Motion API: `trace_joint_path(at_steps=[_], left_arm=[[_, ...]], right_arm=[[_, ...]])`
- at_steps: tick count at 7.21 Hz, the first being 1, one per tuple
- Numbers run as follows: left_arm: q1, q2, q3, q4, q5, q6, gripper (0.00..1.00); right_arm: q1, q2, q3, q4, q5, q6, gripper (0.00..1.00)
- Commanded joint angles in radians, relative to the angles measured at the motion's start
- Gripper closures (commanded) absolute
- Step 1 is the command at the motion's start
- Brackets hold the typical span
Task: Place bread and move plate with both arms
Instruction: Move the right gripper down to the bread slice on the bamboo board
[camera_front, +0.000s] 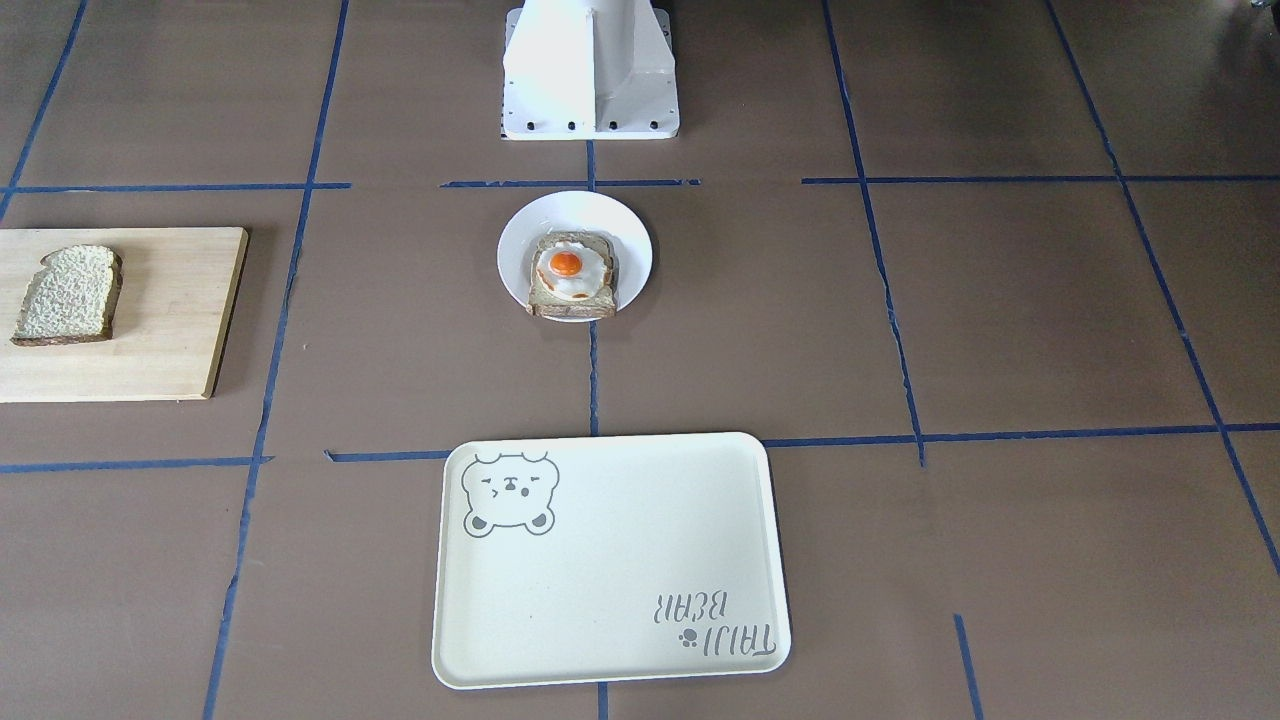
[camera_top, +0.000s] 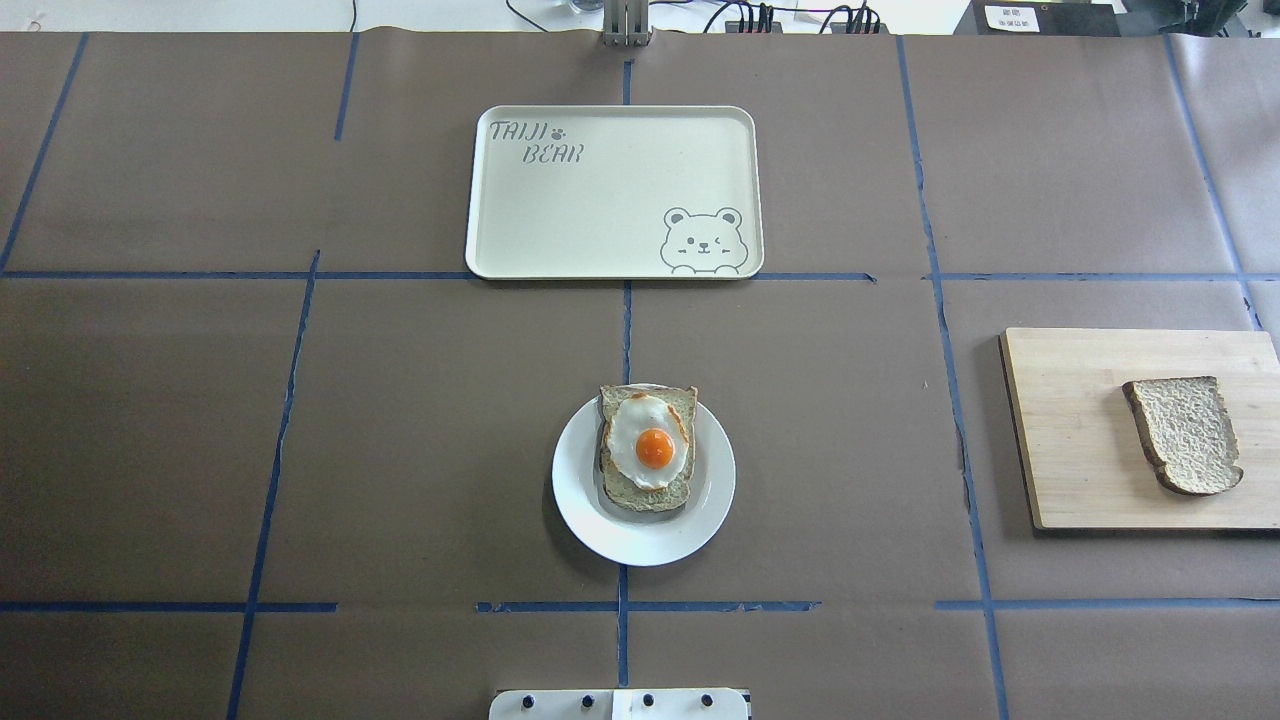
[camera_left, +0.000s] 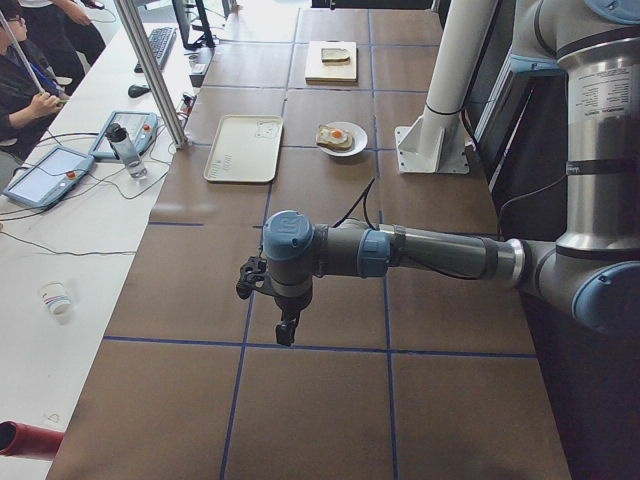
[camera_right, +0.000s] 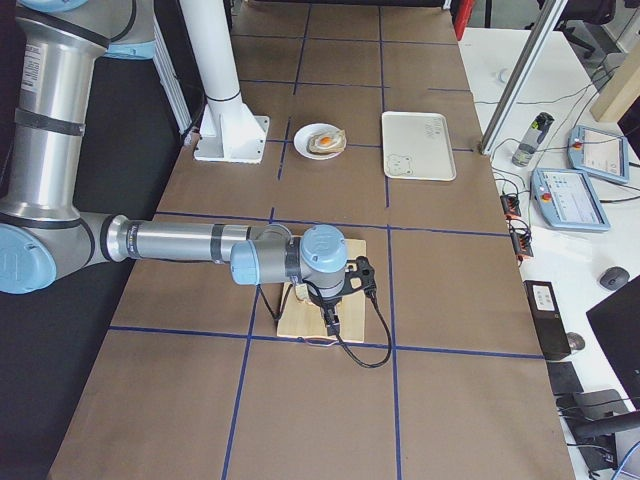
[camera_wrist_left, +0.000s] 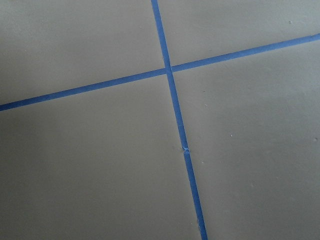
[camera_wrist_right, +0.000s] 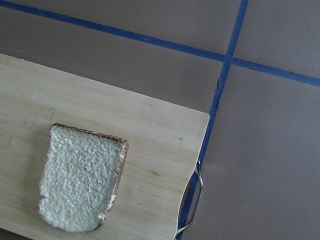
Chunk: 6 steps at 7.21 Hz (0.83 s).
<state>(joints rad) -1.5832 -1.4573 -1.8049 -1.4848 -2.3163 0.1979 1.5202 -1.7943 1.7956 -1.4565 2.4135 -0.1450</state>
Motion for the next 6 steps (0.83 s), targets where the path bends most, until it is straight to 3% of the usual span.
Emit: trace_joint_path(at_steps=[1, 3, 5, 6], left_arm=[[0.000, 0.000, -0.001, 0.000, 0.002, 0.000, 0.00], [0.005, -0.002, -0.001, -0.002, 0.000, -0.002, 0.00], [0.005, -0.002, -0.002, -0.003, -0.002, -0.002, 0.00], [0.005, -0.002, -0.002, -0.002, -0.002, 0.000, 0.00]], right_arm=[[-0.002, 0.036, -0.008, -0.001, 0.003, 0.063, 0.00], [-0.023, 0.035, -0.009, 0.025, 0.036, 0.126, 0.00], [-0.140, 0.009, -0.028, 0.292, 0.041, 0.451, 0.01], [-0.205, 0.004, -0.098, 0.493, 0.027, 0.598, 0.01]])
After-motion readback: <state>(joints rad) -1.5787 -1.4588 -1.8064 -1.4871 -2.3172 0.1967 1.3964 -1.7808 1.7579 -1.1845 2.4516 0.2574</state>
